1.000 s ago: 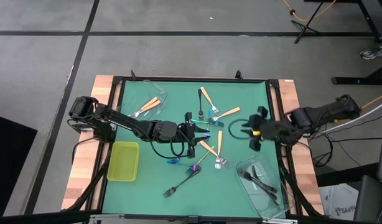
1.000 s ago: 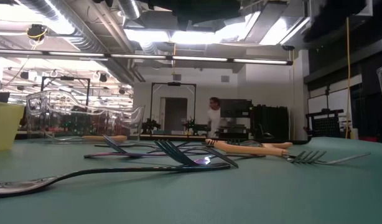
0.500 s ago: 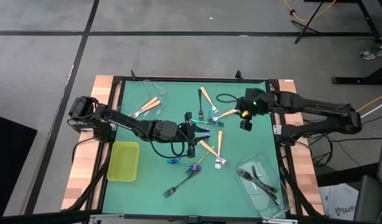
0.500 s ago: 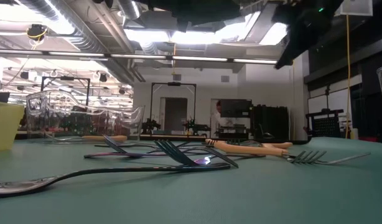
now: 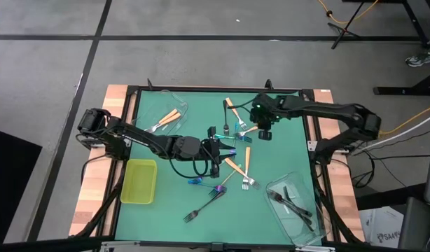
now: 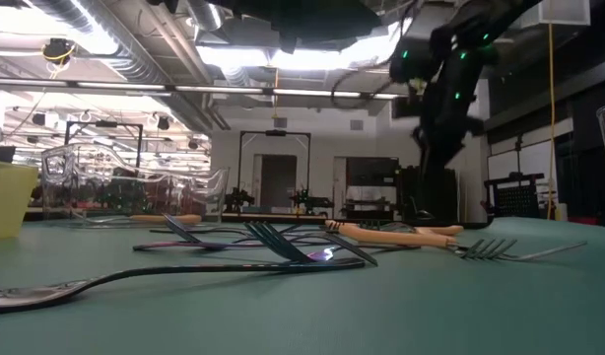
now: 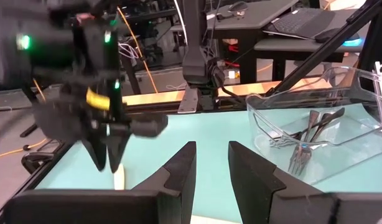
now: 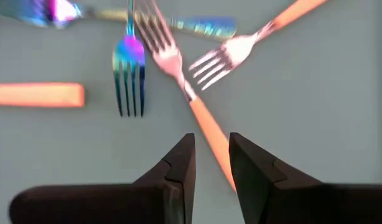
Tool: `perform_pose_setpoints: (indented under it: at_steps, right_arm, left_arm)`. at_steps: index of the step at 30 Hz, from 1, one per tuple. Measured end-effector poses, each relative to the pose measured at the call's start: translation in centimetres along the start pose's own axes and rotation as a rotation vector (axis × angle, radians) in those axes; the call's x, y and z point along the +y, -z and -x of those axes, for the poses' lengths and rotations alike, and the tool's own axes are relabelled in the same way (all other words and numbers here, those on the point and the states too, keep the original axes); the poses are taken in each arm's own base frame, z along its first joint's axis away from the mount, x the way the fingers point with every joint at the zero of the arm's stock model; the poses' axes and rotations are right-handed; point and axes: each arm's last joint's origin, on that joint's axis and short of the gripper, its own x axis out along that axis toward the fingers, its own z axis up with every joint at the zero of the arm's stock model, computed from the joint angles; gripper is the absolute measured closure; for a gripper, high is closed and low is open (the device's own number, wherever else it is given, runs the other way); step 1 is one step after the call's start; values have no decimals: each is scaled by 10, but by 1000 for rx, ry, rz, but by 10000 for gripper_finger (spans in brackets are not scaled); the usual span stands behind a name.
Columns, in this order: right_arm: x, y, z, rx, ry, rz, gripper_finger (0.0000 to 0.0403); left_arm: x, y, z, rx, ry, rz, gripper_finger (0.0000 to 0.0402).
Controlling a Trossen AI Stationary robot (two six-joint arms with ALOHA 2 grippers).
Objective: Sort silverware by color (type)
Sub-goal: Put the orange fork in the top transparent bin
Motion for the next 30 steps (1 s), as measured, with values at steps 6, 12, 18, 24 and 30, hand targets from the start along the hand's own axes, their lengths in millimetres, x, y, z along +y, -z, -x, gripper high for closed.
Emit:
perform_pose_setpoints:
  at_steps: [6,12,18,24,30]
  right_arm:
    - [-2,0,-31,98,-41,54,315]
    - [-3,-3,-52,122,-42,68,315]
    - [-5,-6,-66,109,-34,69,315]
    - [-7,-6,-79,146,-3,75,315]
    - [-6,-5,-84,164,-12,77,315]
  left_arm:
    - [0,0,0,1,0,0,314]
    - [0,0,0,2,0,-1,314]
    - [0,0,0,3,0,-1,314]
    - [0,0,0,2,0,-1,314]
    - [0,0,0,2,1,-1,314]
